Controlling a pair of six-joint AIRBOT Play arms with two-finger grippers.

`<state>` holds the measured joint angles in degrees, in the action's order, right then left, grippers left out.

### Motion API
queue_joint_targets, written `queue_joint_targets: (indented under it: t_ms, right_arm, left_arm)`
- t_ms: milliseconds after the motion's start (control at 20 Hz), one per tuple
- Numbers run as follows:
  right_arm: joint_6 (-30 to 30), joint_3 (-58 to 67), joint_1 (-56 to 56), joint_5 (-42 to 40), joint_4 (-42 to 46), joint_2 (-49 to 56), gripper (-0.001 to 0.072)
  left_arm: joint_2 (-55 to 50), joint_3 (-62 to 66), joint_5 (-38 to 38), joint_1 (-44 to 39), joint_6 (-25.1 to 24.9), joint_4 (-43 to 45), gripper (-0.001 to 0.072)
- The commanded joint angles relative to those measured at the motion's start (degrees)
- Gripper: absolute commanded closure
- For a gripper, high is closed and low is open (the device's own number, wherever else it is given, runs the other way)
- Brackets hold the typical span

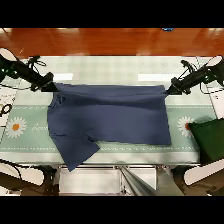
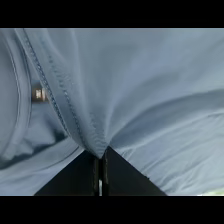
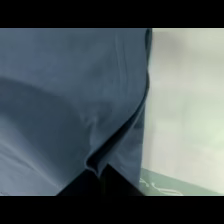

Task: Fold the shirts.

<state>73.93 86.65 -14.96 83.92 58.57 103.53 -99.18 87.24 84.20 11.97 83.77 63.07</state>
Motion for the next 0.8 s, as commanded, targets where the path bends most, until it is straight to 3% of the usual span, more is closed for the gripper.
queue_joint_targets:
  t_ms: [0, 100, 150, 200, 250, 400, 550, 650, 750]
  right_arm:
    - [1.0, -1.6, 0.2, -0.3, -0.2, -0.2, 0.0690]
    - [2.7, -1.6, 0.4, -0.4, -0.4, -0.2, 0.0675]
    - [5.0, -1.6, 0.6, -0.8, -0.4, -0.3, 0.0500]
    - [6.4, -1.6, 0.8, -0.5, -0.3, -0.5, 0.0295]
    - [7.2, -1.6, 0.8, -0.5, -0.4, -1.2, 0.0296]
    - [8.9, -1.6, -0.2, -3.5, 0.4, -6.1, 0.0296]
    - [10.2, -5.0, -2.1, -6.0, 6.3, -14.4, 0.0296]
    - [10.3, -15.1, -4.3, -11.6, 7.4, -21.8, 0.0296]
    - [9.6, -29.2, -6.9, -17.8, 3.0, -29.4, 0.0296]
  left_arm:
    - [0.1, -4.9, 1.1, 0.0, -0.6, -0.1, 0.0688]
    - [0.0, -5.5, 0.1, 0.2, -0.6, -0.1, 0.0688]
    - [0.0, -5.4, 0.2, 0.4, -0.6, 0.1, 0.0679]
    - [0.0, -5.4, 1.9, 0.7, -0.6, 0.1, 0.0474]
    - [0.0, -5.4, 4.6, 0.7, -0.4, 0.2, 0.0196]
    - [1.3, -5.4, 11.0, 1.7, 0.1, 1.1, 0.0199]
    - [9.7, -10.3, 6.3, 4.2, 0.7, 2.3, 0.0199]
    - [16.3, -16.8, 3.4, 8.9, -2.4, 3.0, 0.0200]
    - [21.8, -25.1, 1.3, 17.4, -2.5, 1.2, 0.0200]
